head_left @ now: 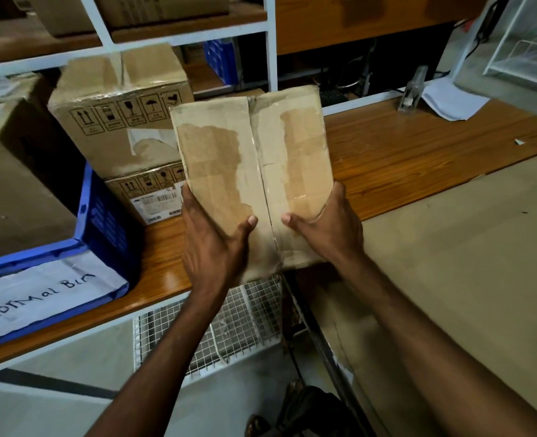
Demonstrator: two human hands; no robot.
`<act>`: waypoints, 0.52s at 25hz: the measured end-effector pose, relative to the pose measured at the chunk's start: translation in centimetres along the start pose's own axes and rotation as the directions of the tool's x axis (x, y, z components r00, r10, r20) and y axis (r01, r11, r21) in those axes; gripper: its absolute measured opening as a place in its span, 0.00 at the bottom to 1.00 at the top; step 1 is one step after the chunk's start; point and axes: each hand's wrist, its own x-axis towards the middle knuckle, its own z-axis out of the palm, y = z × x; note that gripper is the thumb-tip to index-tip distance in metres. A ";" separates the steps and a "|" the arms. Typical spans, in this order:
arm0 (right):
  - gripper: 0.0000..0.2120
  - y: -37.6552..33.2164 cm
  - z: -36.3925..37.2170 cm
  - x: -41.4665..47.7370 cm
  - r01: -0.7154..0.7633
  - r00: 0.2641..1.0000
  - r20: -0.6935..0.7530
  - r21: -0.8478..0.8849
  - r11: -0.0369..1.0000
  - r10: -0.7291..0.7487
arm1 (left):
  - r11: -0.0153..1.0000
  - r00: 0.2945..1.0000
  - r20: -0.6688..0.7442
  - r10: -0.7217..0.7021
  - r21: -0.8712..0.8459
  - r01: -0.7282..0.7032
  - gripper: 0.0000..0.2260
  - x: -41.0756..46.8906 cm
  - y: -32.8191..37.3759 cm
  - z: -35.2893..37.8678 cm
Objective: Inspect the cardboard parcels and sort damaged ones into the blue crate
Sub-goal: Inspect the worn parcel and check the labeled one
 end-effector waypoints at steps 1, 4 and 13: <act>0.58 0.4 -0.1 0.0 0.021 0.999 0.049 0.023 1.000 -0.022 | 1.000 0.999 0.025 0.028 -0.007 -0.027 0.60 0.2 -0.4 -0.2; 0.59 1.3 -0.6 0.2 0.058 0.997 0.046 0.051 0.997 -0.060 | 0.998 0.996 0.067 0.064 0.004 -0.065 0.65 0.8 -0.9 -0.5; 0.55 2.7 -1.7 -1.4 0.065 0.993 0.085 0.216 0.974 -0.085 | 0.980 0.974 0.181 0.136 0.121 -0.159 0.69 -0.1 -1.7 -0.3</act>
